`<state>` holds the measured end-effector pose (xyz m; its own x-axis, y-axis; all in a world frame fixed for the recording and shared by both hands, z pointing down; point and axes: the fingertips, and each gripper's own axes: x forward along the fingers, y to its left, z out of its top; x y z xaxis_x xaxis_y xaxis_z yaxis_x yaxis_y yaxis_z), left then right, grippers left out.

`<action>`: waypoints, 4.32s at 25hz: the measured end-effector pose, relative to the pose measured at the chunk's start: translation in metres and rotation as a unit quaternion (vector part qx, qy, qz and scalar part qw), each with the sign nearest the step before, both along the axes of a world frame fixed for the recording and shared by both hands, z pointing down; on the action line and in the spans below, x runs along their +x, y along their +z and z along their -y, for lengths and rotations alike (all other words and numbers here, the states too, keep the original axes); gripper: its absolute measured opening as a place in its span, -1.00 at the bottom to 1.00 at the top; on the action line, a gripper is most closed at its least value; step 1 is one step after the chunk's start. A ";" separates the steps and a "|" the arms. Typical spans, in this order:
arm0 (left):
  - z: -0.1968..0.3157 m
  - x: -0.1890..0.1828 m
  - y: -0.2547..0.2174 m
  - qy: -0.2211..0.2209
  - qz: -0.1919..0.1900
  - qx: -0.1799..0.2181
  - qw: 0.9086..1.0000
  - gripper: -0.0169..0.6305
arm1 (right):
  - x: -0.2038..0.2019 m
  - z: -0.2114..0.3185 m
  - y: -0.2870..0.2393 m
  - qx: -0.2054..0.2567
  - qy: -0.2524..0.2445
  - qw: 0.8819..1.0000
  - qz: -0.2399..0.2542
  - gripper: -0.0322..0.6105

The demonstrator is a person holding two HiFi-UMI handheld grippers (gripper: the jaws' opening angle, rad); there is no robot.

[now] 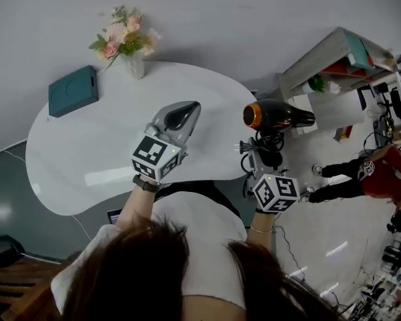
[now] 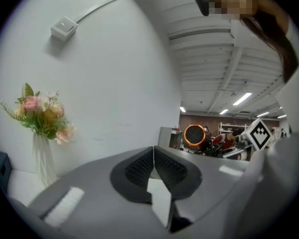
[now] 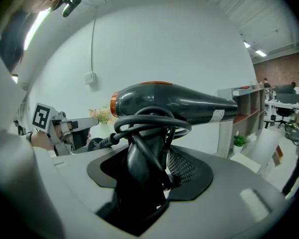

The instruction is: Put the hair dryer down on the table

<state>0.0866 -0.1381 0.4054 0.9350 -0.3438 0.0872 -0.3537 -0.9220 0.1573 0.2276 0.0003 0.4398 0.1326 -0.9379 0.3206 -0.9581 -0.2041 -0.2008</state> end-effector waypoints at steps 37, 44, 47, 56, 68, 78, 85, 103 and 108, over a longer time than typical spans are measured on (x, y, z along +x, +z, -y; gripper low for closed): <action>0.024 -0.049 -0.001 -0.202 0.012 -0.008 0.979 -0.75 | -0.015 0.111 0.009 -0.017 -0.229 0.973 -0.004 -0.18; 0.027 -0.042 0.018 -0.193 0.017 -0.027 0.981 -0.75 | -0.021 0.115 0.035 -0.048 -0.239 0.970 -0.006 -0.18; 0.030 -0.038 0.028 -0.190 0.022 -0.035 0.981 -0.75 | -0.022 0.116 0.049 -0.066 -0.242 0.968 -0.008 -0.18; 0.028 -0.024 0.059 -0.181 0.031 -0.062 0.981 -0.75 | -0.026 0.110 0.100 -0.120 -0.249 0.961 0.000 -0.18; 0.019 -0.027 0.100 -0.180 0.047 -0.098 0.978 -0.75 | -0.040 0.104 0.161 -0.185 -0.262 0.947 -0.014 -0.18; 0.005 -0.023 0.124 -0.169 0.057 -0.123 0.976 -0.75 | -0.052 0.100 0.198 -0.225 -0.268 0.937 -0.006 -0.18; -0.002 -0.020 0.143 -0.159 0.068 -0.139 0.975 -0.75 | -0.056 0.099 0.214 -0.239 -0.268 0.932 -0.040 -0.18; -0.014 -0.015 0.153 -0.156 0.068 -0.153 0.973 -0.75 | -0.057 0.095 0.228 -0.248 -0.263 0.931 -0.049 -0.15; -0.017 -0.018 0.153 -0.162 0.067 -0.154 0.972 -0.75 | -0.060 0.094 0.230 -0.252 -0.277 0.924 -0.076 -0.10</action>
<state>0.0689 -0.1216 0.5584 0.7554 -0.5565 0.3459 -0.6538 -0.6752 0.3417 0.1671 -0.0932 0.6699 -0.2428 -0.6127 0.7521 -0.9531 0.2949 -0.0674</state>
